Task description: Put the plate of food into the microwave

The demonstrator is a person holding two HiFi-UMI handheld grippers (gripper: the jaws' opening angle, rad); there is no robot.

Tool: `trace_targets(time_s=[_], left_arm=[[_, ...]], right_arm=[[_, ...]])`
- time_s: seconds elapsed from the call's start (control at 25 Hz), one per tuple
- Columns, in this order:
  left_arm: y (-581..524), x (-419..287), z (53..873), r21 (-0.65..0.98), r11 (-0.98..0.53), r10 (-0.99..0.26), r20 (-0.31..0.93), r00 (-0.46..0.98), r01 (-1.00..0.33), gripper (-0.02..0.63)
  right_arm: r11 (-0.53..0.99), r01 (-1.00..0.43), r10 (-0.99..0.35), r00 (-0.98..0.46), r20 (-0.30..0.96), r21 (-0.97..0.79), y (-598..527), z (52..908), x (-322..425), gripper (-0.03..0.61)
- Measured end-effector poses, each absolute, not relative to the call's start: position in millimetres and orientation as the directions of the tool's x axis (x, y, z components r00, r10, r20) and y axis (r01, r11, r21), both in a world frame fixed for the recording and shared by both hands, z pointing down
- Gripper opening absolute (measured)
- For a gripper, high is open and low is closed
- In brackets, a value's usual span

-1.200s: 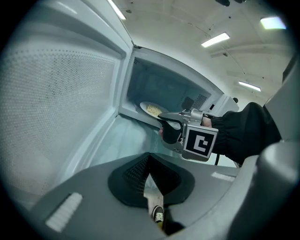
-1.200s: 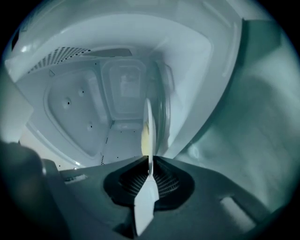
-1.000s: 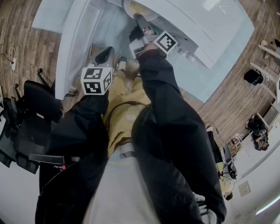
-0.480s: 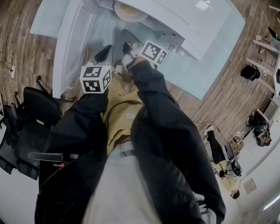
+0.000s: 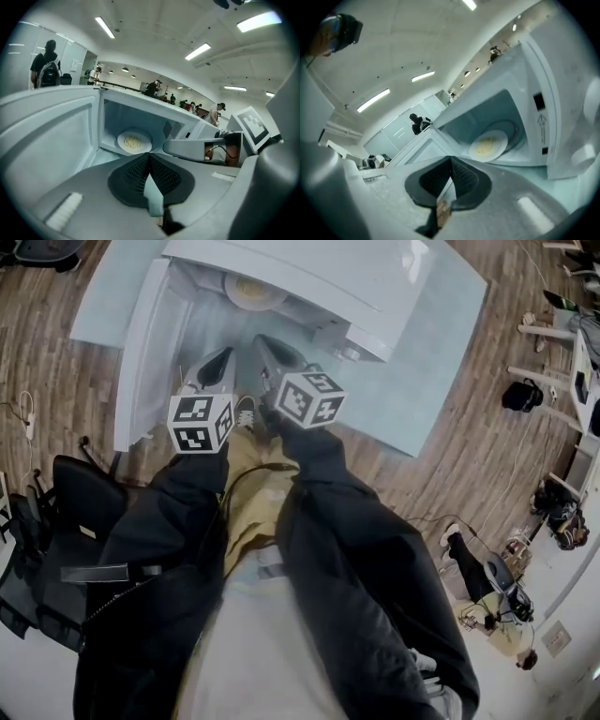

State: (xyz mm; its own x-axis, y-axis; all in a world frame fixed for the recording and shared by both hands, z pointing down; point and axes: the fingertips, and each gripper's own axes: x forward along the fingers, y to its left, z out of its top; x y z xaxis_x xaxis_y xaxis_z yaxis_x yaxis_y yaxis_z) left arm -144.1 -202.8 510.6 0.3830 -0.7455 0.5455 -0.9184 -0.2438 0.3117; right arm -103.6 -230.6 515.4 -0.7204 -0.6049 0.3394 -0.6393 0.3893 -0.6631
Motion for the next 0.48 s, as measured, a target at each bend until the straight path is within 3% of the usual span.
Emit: trace_targets(time_s=[0.24,0.48], left_arm=[[-204,-121,471,0.271,-0.314,-0.774,0.482,0.411,-0.910,-0.002],[-206,-100,441,0.223,-0.357,-0.794,0.439,0.420,-0.907,-0.002]], right_arm=[[0.533,-0.705,-0.637,-0.698,0.327,-0.467,-222,458,-84,-0.006],[0.576,-0.735,-0.677,-0.675,0.295,-0.359,-212,420,-59,-0.006]])
